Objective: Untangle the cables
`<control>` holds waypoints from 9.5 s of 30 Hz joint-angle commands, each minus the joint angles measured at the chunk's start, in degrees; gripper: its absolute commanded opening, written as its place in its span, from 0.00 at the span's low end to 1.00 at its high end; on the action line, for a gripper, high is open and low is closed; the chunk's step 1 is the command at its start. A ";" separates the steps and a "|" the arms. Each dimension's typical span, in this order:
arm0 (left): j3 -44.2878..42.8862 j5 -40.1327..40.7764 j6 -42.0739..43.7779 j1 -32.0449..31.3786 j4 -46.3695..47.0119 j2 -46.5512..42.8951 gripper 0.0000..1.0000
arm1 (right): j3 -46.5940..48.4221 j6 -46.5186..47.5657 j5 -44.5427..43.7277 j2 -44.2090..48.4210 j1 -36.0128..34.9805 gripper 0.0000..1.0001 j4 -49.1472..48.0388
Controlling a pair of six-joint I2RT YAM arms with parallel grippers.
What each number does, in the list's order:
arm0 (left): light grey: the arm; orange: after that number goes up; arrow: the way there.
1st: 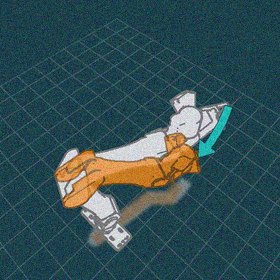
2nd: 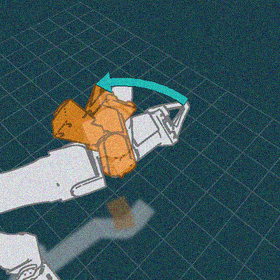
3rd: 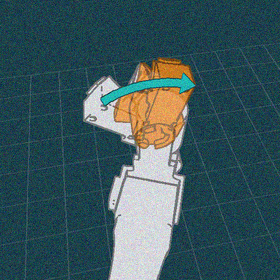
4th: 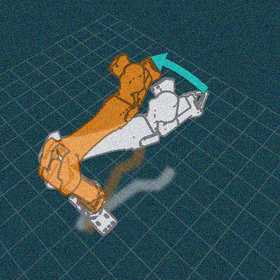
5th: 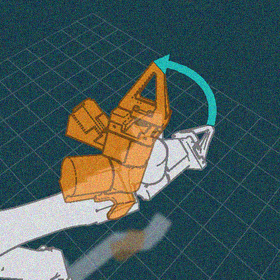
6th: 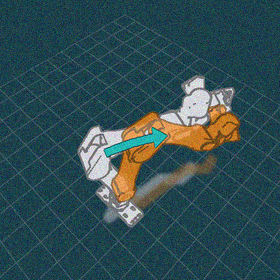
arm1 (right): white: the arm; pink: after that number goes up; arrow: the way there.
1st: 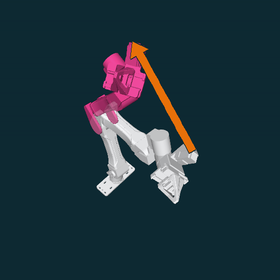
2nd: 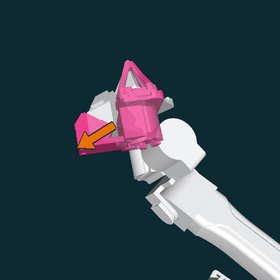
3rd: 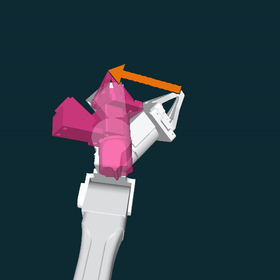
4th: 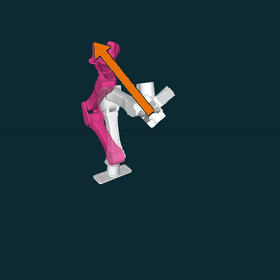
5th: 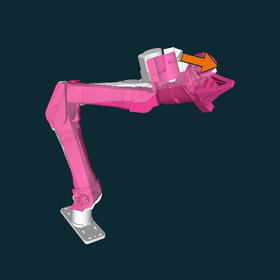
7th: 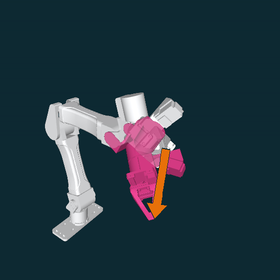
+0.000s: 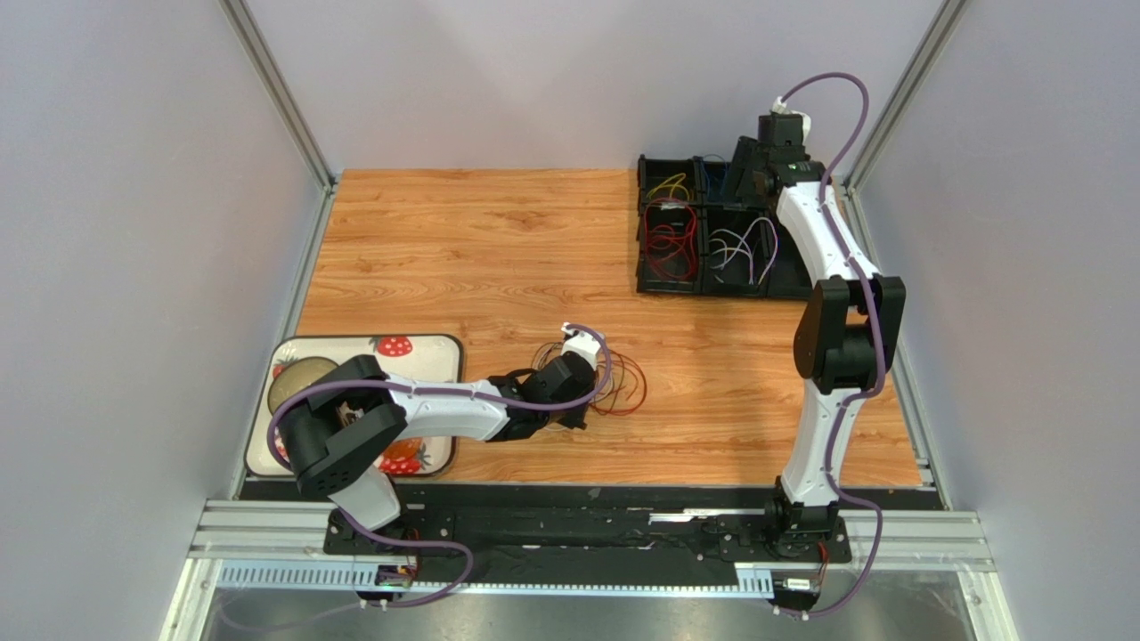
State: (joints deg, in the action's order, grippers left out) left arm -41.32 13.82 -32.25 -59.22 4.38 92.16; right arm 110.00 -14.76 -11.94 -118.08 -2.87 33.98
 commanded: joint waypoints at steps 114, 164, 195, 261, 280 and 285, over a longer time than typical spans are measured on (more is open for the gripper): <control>-26.00 -49.59 11.77 7.45 -27.50 -34.15 0.00 | -48.74 -3.08 60.46 69.48 -30.70 0.54 -12.09; -21.79 14.38 13.08 7.72 -64.33 -62.80 0.93 | -10.77 -3.43 13.27 41.45 -16.55 0.00 3.55; -11.68 13.77 16.25 9.30 -54.92 -68.25 0.89 | -10.94 -4.75 14.58 23.96 0.23 0.00 -7.69; -10.97 10.43 17.66 11.06 -54.04 -68.17 0.88 | -23.41 -7.20 15.37 6.02 1.12 0.00 -18.33; -10.89 10.35 17.75 11.06 -53.86 -68.96 0.88 | -22.46 -6.59 14.93 4.96 -0.82 0.05 -15.62; -10.89 10.35 17.75 11.06 -53.86 -69.04 0.88 | -18.68 -5.54 14.32 6.46 -0.99 0.28 -12.62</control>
State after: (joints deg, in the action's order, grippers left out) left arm -52.21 24.47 -16.05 -48.56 -51.13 23.62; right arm 86.61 -21.28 3.20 -113.99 -3.38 19.77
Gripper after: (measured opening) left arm 0.879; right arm 0.216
